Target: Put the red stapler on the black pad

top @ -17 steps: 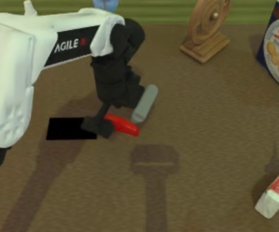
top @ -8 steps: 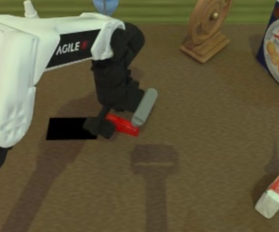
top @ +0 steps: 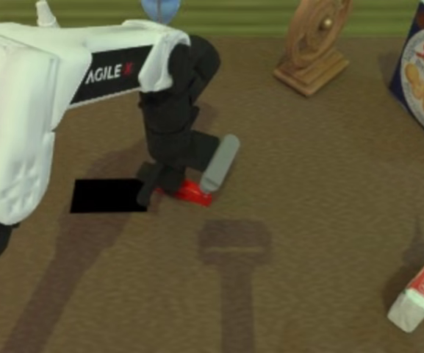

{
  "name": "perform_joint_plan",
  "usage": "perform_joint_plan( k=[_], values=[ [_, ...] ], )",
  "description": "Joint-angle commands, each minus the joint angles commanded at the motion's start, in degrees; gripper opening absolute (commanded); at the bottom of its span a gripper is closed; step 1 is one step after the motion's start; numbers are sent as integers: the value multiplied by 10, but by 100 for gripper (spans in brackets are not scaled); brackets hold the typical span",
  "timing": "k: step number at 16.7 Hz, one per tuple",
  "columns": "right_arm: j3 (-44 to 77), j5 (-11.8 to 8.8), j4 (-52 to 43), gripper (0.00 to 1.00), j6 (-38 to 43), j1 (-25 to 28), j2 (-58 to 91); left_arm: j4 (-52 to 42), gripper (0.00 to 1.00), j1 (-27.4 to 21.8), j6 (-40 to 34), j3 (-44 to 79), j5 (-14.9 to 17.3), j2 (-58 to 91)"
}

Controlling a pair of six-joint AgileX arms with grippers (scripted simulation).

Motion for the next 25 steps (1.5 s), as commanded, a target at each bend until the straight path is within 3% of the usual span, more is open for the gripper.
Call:
perform_joint_plan(
  k=[2, 12, 19, 25],
  values=[
    [0, 0, 0, 100, 0, 0, 0, 0, 0, 0, 0, 0, 0, 0],
    [0, 0, 0, 100, 0, 0, 0, -10, 0, 1, 1, 9, 0, -2],
    [0, 0, 0, 100, 0, 0, 0, -174, 0, 9, 1, 135, 0, -33],
    [0, 0, 0, 100, 0, 0, 0, -196, 0, 8, 0, 154, -1, -41]
  ],
)
